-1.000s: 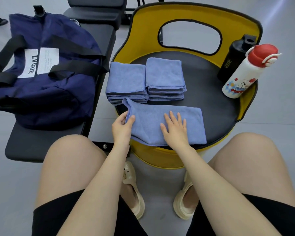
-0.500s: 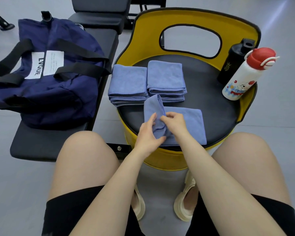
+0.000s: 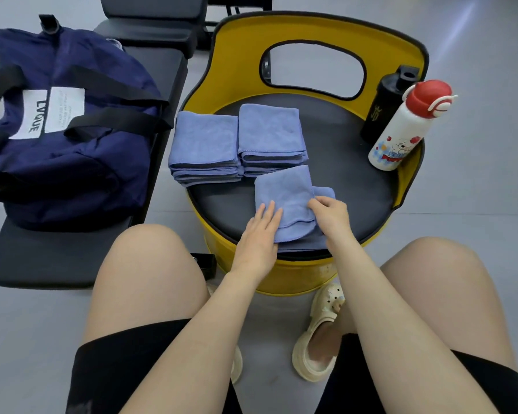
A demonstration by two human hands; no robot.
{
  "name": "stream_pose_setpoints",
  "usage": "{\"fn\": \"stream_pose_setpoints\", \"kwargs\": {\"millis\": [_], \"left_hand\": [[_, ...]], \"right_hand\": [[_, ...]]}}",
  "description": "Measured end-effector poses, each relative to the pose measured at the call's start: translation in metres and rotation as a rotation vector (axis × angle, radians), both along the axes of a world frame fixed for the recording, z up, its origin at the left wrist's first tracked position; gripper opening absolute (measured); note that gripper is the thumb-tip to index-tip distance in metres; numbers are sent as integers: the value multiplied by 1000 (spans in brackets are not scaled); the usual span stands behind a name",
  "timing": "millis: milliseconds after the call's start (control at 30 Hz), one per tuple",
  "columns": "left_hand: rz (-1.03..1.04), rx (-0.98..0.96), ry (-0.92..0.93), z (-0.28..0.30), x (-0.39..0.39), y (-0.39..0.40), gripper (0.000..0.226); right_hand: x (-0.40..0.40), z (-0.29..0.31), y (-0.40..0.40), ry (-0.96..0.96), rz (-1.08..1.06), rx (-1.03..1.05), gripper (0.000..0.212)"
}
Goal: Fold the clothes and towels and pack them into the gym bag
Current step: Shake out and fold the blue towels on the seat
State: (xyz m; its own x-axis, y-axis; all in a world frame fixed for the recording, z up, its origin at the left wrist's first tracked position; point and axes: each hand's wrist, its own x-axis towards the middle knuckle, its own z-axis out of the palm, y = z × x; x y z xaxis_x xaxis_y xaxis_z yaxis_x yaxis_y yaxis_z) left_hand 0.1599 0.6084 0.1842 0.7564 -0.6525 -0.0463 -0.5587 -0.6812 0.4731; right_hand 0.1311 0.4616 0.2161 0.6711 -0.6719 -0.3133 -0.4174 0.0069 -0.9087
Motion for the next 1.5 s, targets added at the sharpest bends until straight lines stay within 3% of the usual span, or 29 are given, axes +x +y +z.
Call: {"fn": "stream_pose_setpoints", "kwargs": {"millis": [100,233,433,767,900,1033,1200,1500], "left_hand": [[-50,29,-64,-1,-3,-9,66],[-88,58,-91,-4,-9,-22,72],[-114,170,-110,-9,-13,-31,74],[-169,183,-195,-13,-14,-30,72],[-67,125,-134,-14,-14,-29,76],[-61,137,-90,-8,-14,-27,81],[-55,204,-161,-6,-5,-16,82],[-146,290,-199,-6,-1,-11,83]], "right_hand": [[-9,0,-10,2,-57,12,39],[-17,-5,-22,8,-109,-32,23],[-26,-15,-30,106,-84,-140,24],[-32,-23,-29,130,-105,-326,29],[-34,-28,-27,134,-108,-397,28],[-32,-26,-25,148,-83,-401,24],[-24,-24,-16,104,-24,-373,22],[-21,-28,-13,111,-86,-339,22]]}}
